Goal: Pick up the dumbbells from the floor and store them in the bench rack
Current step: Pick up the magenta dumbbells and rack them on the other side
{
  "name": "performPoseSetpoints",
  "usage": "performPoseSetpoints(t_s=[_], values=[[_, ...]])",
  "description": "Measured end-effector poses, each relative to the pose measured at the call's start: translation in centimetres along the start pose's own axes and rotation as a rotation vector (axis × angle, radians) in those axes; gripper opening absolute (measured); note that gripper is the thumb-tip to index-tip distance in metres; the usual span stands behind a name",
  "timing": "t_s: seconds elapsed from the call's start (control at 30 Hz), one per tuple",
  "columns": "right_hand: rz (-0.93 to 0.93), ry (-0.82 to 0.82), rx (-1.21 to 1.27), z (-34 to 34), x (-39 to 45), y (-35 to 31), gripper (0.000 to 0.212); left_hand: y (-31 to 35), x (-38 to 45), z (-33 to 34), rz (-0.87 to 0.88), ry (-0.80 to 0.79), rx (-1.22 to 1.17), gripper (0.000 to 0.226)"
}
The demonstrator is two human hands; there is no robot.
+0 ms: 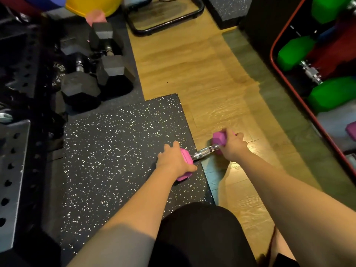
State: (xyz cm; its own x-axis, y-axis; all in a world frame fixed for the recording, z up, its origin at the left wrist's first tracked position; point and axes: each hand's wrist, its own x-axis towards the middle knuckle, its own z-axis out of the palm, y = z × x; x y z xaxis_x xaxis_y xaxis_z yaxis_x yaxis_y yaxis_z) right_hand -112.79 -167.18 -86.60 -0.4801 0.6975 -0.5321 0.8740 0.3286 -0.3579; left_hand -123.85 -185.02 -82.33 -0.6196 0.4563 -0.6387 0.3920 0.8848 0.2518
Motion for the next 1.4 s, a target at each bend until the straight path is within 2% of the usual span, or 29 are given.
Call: performPoseSetpoints(t_s=[0.17, 0.33, 0.47, 0.57, 0.83, 0.97, 1.03, 1.13, 1.2, 1.27, 1.4], values=[[0.043, -0.035, 0.036, -0.5, -0.8, 0.9, 0.049, 0.1, 0.8, -0.6, 0.061, -0.056, 0.083, 0.098], [0.107, -0.085, 0.102, -0.6, -2.8, 2.9, 0.057, 0.8, 1.1, -1.9, 0.169, -0.109, 0.289, 0.098], [0.237, -0.272, 0.137, -1.0, -4.0, 4.3, 0.069, 1.3, 1.8, -3.3, 0.284, -0.158, 0.421, 0.105], [0.295, -0.409, 0.089, -0.9, -4.6, 4.6, 0.085, 1.7, 1.9, -3.7, 0.348, -0.157, 0.498, 0.1], [0.399, -0.409, 0.183, -0.5, -4.4, 5.2, 0.105, 3.2, 3.3, -4.4, 0.452, -0.089, 0.548, 0.096], [0.41, -0.385, 0.298, -0.2, -4.6, 5.5, 0.108, 2.7, 3.6, -3.7, 0.436, -0.038, 0.426, 0.09], [0.389, -0.392, 0.328, 0.0, -4.6, 5.9, 0.106, 1.9, 3.3, -2.3, 0.404, 0.039, 0.196, 0.069], [0.382, -0.403, 0.384, 0.3, -4.7, 6.4, 0.103, 2.1, 2.7, 0.3, 0.264, 0.325, -0.302, 0.022], [0.368, -0.4, 0.394, 0.2, -4.6, 6.4, 0.099, 3.2, 2.5, 1.0, 0.167, 0.491, -0.477, 0.012], [0.348, -0.395, 0.384, -0.1, -4.4, 6.3, 0.096, 3.6, 2.8, 1.1, 0.133, 0.536, -0.504, 0.013], [0.324, -0.313, 0.446, 0.6, -4.7, 6.3, 0.098, 3.4, 3.1, 1.1, 0.144, 0.522, -0.449, 0.013]])
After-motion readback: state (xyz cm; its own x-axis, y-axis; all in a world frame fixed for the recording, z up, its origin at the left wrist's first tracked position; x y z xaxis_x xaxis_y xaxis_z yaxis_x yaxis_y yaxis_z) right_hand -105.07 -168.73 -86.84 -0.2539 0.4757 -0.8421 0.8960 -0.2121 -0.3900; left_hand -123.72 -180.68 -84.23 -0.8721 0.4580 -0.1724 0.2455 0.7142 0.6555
